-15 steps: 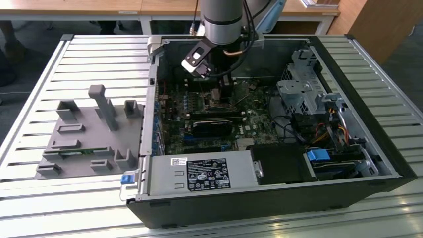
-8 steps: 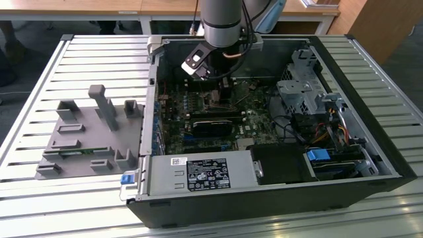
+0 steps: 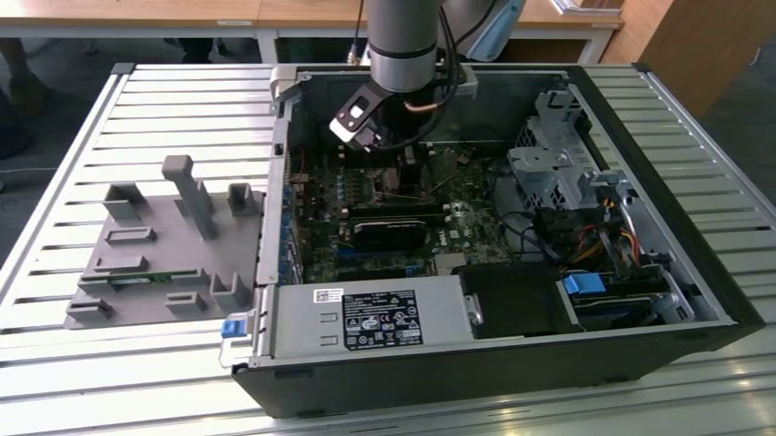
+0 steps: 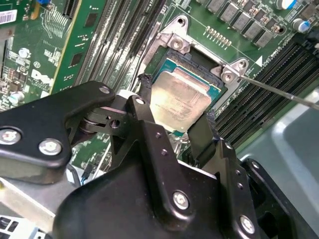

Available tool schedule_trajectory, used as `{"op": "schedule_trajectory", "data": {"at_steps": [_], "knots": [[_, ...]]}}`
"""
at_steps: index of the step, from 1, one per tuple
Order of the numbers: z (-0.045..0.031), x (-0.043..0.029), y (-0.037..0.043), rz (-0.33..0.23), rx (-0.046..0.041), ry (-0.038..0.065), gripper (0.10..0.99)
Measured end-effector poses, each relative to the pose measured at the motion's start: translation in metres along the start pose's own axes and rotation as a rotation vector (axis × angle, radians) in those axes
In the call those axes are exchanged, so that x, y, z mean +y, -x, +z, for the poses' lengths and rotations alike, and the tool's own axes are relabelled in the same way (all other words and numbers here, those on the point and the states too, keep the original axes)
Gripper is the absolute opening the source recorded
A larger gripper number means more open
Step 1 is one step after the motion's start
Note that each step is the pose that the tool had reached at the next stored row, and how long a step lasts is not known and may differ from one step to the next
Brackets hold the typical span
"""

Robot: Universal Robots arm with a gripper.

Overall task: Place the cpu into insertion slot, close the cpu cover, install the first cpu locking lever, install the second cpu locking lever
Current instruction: 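Place the cpu into insertion slot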

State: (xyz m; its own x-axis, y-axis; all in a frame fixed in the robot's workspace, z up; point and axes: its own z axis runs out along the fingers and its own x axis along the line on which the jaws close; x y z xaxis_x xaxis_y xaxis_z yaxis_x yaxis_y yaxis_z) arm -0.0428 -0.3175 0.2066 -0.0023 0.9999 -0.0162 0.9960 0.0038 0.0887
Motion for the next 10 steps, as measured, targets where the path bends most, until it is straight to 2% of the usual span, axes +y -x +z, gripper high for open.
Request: {"op": "schedule_trajectory", "data": {"at_steps": [10], "knots": [[0.0068,-0.0013,-0.0017,0.002,-0.0003,0.000,0.541]]}}
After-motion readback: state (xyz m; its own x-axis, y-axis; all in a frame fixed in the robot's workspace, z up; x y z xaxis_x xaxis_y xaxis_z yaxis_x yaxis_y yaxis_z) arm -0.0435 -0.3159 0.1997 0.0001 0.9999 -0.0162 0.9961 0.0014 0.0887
